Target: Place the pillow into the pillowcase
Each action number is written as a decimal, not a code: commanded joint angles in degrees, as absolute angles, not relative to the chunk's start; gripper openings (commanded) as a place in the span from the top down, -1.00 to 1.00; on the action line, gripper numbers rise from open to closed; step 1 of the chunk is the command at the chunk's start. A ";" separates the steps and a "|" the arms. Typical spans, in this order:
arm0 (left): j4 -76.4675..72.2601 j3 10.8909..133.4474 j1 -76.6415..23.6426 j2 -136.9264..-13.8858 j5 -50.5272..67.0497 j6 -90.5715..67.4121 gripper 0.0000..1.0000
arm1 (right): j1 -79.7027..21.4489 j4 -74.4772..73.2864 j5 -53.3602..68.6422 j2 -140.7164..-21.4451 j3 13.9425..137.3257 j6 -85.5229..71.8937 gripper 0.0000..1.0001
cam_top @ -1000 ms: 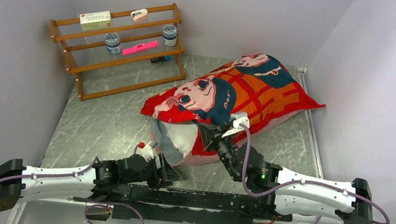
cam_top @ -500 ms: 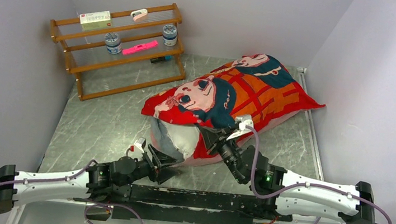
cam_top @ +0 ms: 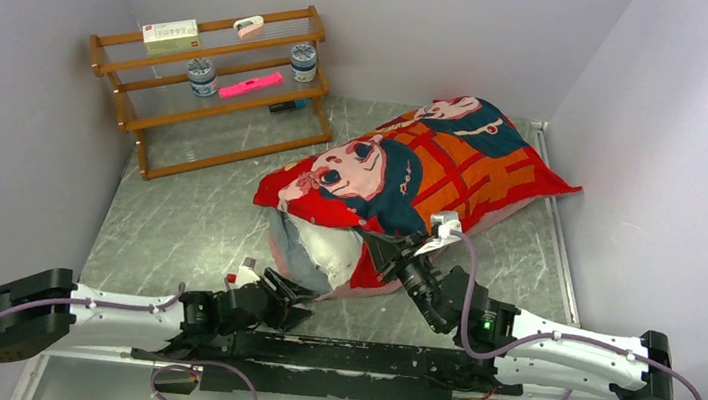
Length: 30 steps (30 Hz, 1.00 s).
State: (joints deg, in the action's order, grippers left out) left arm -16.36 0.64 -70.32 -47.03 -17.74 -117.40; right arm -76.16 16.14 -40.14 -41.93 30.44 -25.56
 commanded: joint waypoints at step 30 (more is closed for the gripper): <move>-27.20 1.66 -70.58 -41.40 -30.53 -104.85 0.90 | -76.03 -4.45 -28.76 -44.58 33.07 -25.63 0.88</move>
